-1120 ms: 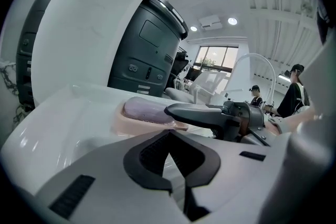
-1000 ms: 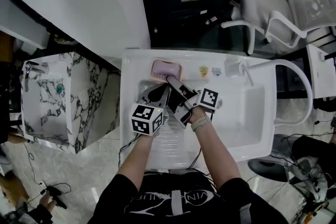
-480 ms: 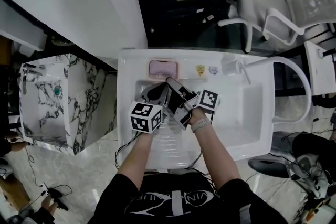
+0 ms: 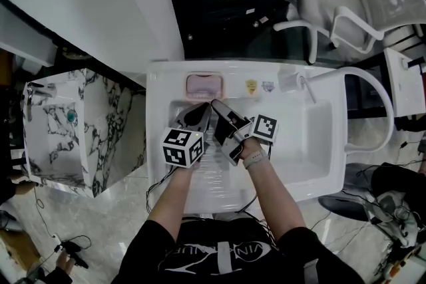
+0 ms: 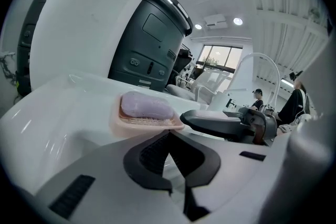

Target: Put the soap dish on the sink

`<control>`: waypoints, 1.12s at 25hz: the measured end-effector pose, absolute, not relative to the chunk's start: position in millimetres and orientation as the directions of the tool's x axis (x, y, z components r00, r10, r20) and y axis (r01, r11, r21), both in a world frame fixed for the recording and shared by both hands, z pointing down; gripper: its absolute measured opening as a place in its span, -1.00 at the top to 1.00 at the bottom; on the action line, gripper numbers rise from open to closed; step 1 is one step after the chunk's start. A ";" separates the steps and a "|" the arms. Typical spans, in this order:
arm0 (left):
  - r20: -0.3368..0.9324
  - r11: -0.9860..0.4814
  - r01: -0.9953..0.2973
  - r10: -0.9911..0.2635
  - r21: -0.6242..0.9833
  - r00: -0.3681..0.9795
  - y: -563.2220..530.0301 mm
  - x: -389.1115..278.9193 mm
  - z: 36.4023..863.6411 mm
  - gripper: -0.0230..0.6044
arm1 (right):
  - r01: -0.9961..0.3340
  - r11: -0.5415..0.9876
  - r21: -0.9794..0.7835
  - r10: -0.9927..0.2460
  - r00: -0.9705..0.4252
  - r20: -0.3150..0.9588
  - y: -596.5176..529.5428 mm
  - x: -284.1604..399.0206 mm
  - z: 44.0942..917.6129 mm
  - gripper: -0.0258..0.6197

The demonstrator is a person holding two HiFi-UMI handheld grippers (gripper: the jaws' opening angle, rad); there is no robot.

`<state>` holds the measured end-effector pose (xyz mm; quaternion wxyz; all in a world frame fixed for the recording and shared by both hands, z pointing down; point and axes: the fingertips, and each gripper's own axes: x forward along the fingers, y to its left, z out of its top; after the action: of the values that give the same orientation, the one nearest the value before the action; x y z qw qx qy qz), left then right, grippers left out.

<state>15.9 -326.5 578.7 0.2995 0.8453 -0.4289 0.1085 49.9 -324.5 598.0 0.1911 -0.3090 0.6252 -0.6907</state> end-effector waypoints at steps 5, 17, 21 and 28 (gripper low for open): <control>0.443 -0.461 -0.790 -0.657 0.404 0.610 -320.6 19.1 574.1 0.89 | -0.151 -0.130 -0.980 -0.653 -0.731 0.199 -317.7 55.6 594.5 0.44; 0.358 -0.516 -0.794 -0.710 0.322 0.607 -300.2 3.2 532.6 0.89 | -0.494 0.270 -0.827 -0.651 -0.726 0.221 -297.4 53.7 539.3 0.79; 0.310 -0.534 -0.800 -0.738 0.274 0.599 -291.2 -7.9 510.6 0.89 | -0.657 0.398 -0.640 -0.684 -0.678 0.270 -287.2 56.9 521.2 0.80; 0.236 -0.534 -0.817 -0.783 0.217 0.575 -266.8 -40.9 477.8 0.89 | -0.804 0.493 -0.332 -0.767 -0.582 0.270 -261.6 63.5 486.2 0.81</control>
<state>-40.9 -266.8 477.8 0.1530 0.8742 -0.4576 0.0550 63.5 -261.6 486.2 -0.0430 -0.4553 0.8630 -0.2149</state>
